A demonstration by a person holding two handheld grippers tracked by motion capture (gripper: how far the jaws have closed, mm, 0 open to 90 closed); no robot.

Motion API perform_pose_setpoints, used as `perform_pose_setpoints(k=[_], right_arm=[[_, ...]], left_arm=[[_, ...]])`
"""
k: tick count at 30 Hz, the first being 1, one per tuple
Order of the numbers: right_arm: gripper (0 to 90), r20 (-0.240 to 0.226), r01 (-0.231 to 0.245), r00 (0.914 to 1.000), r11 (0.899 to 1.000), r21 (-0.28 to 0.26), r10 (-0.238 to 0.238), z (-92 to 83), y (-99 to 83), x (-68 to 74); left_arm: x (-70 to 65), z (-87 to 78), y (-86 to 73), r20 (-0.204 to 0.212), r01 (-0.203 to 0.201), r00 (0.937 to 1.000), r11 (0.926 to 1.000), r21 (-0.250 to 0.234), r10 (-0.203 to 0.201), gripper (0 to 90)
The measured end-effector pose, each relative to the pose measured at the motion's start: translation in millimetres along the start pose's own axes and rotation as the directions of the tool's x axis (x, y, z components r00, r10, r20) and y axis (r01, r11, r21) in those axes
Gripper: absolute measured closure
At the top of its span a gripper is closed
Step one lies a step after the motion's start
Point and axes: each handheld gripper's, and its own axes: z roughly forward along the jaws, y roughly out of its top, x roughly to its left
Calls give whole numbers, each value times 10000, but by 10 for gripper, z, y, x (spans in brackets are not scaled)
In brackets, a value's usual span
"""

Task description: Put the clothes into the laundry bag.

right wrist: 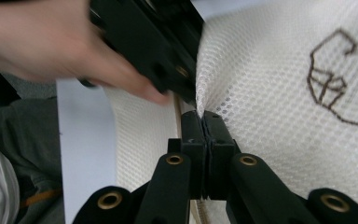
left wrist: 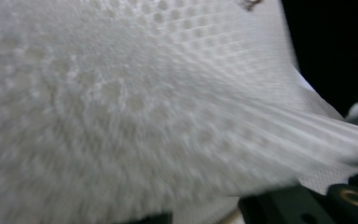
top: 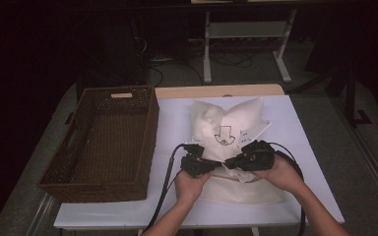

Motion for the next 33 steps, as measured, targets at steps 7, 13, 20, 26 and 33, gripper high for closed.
perform_pose_setpoints(k=[7,13,20,26,33], right_arm=[[876,-116,-309,9994,9988,381,314,104,-85,-73],[879,-226,-312,9992,9970,709,329,115,-109,-99],[883,-227,-253,9993,9924,1204,282,121,-170,-102],[884,-343,-148,9992,9810,1936,218,172,-277,-106],[882,-467,-521,9971,9849,1652,606,98,-346,-177]], left_arm=[[14,-204,-69,-33,-174,9998,9991,375,175,686],[16,-344,-109,-299,-377,9988,9979,520,393,651],[25,-371,-139,-378,-438,9982,9973,594,461,617],[28,-399,-186,-134,-296,9994,9971,696,306,593],[30,-561,-248,-193,-372,9991,9978,546,383,527]])
